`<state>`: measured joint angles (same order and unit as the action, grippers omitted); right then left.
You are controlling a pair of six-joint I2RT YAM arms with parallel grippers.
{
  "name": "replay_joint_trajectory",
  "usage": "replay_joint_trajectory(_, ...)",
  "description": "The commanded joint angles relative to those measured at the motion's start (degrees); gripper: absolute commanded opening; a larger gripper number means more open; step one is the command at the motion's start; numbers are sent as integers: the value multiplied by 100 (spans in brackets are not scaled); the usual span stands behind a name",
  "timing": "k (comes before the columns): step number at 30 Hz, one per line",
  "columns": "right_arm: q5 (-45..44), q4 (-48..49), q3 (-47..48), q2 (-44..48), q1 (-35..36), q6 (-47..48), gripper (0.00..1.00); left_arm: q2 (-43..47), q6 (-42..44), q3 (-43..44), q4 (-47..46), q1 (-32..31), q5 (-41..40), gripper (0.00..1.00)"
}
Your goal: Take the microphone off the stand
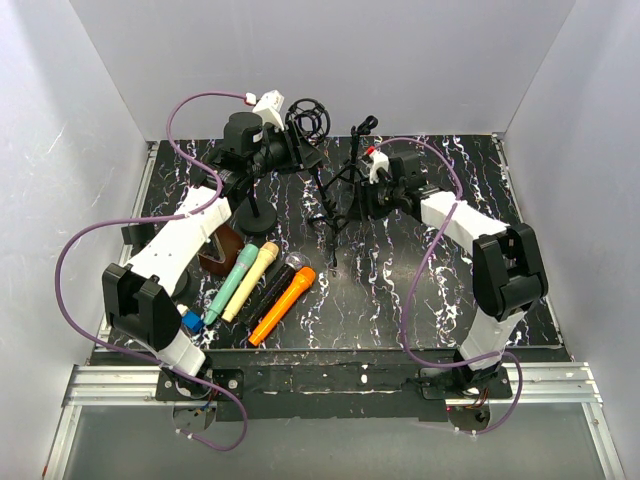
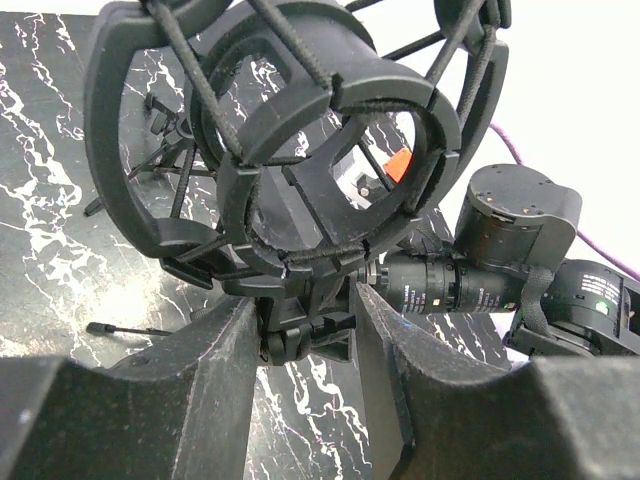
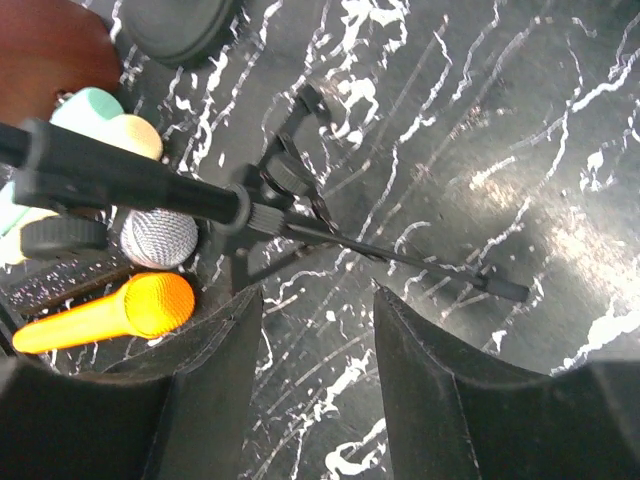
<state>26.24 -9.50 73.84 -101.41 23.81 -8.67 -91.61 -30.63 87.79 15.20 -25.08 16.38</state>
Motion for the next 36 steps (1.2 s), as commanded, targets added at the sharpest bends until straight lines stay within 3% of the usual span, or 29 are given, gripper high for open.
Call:
replay_joint_trajectory(1, 73, 88, -54, 235, -70, 347, 55, -190, 128, -86, 756, 38, -206, 0)
replay_joint_trajectory(11, 935, 272, 235, 780, -79, 15, 59, -208, 259, 63, 589, 38, 32, 0)
replay_joint_trajectory(20, 787, 326, 745, 368, -52, -873, 66, -217, 233, -7, 554, 38, 76, 0)
replay_joint_trajectory(36, 514, 185, 605, 15, 123, -830, 67, -234, 321, 19, 580, 38, 32, 0)
